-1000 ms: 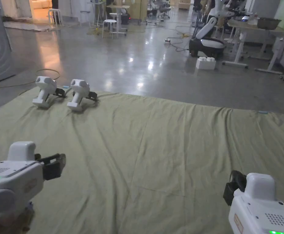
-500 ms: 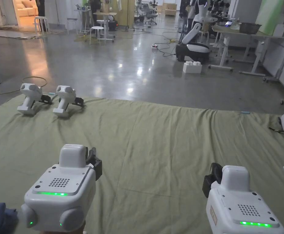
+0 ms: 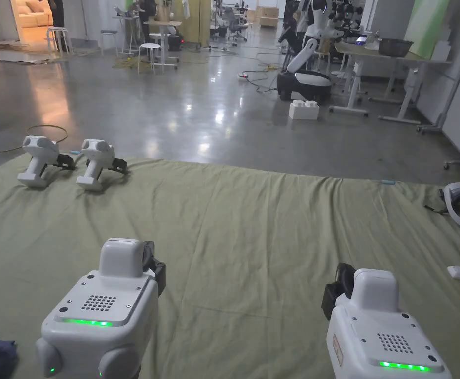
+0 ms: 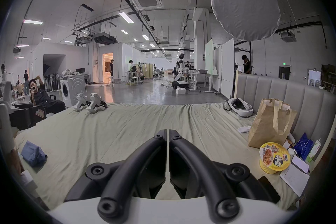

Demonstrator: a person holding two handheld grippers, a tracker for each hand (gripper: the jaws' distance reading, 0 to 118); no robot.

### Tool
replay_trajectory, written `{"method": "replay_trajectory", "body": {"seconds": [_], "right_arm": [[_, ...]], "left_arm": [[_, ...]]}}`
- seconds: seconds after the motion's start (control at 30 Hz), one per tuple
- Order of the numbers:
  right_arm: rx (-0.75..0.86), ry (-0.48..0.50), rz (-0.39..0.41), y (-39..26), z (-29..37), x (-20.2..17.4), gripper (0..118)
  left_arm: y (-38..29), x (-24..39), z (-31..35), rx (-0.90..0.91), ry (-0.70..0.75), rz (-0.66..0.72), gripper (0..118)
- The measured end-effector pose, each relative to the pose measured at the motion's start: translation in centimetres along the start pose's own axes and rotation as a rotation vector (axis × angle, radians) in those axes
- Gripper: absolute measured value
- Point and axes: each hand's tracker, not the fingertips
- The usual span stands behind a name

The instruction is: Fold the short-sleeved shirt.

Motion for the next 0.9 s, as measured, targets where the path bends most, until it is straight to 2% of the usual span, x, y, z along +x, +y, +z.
{"method": "replay_trajectory", "body": {"seconds": [0.37, 0.43, 0.47, 0.5, 0.53, 0.57, 0.6, 0.67, 0.73, 0.83, 0.87, 0.9], "right_arm": [[0.008, 0.009, 0.017, 0.2, 0.7, -0.4, 4], [0.005, 0.002, 0.03, 0.2, 0.6, -0.7, 9], [0.004, -0.006, 0.038, 0.1, 0.6, -0.8, 15], [0.003, -0.013, 0.046, 0.1, 0.5, -0.9, 23], [0.002, -0.022, 0.053, 0.1, 0.5, -1.0, 35], [0.001, -0.031, 0.056, 0.1, 0.5, -1.0, 50], [-0.002, -0.035, 0.056, 0.1, 0.5, -1.0, 59], [-0.003, -0.032, 0.039, 0.1, 0.5, -0.8, 73], [-0.003, -0.055, 0.037, 0.1, 0.4, -0.7, 86], [0.002, -0.088, 0.043, 0.1, 0.5, -0.7, 92], [-0.011, -0.095, 0.045, 0.2, 0.5, -0.7, 100], [-0.017, -0.092, 0.039, 0.3, 0.4, -0.6, 101]], "left_arm": [[0.1, 0.7, 0.6, -0.001, 0.011, -0.044, 3], [0.0, 0.8, 0.5, -0.004, 0.015, -0.043, 3], [0.0, 0.7, 0.5, -0.005, 0.017, -0.042, 4], [-0.1, 0.7, 0.5, -0.005, 0.022, -0.044, 12], [-0.1, 0.7, 0.5, -0.006, 0.023, -0.044, 30], [-0.1, 0.7, 0.4, -0.008, 0.024, -0.044, 54], [-0.1, 0.6, 0.5, -0.014, 0.02, -0.04, 64], [-0.1, 0.3, 0.6, -0.009, -0.012, -0.018, 69], [-0.1, 0.4, 0.6, -0.007, 0.015, -0.036, 76], [-0.1, 0.5, 0.5, -0.003, 0.066, -0.056, 78], [0.0, 0.4, 0.6, -0.003, 0.07, -0.05, 79], [0.1, 0.3, 0.6, -0.001, 0.075, -0.04, 82]]}}
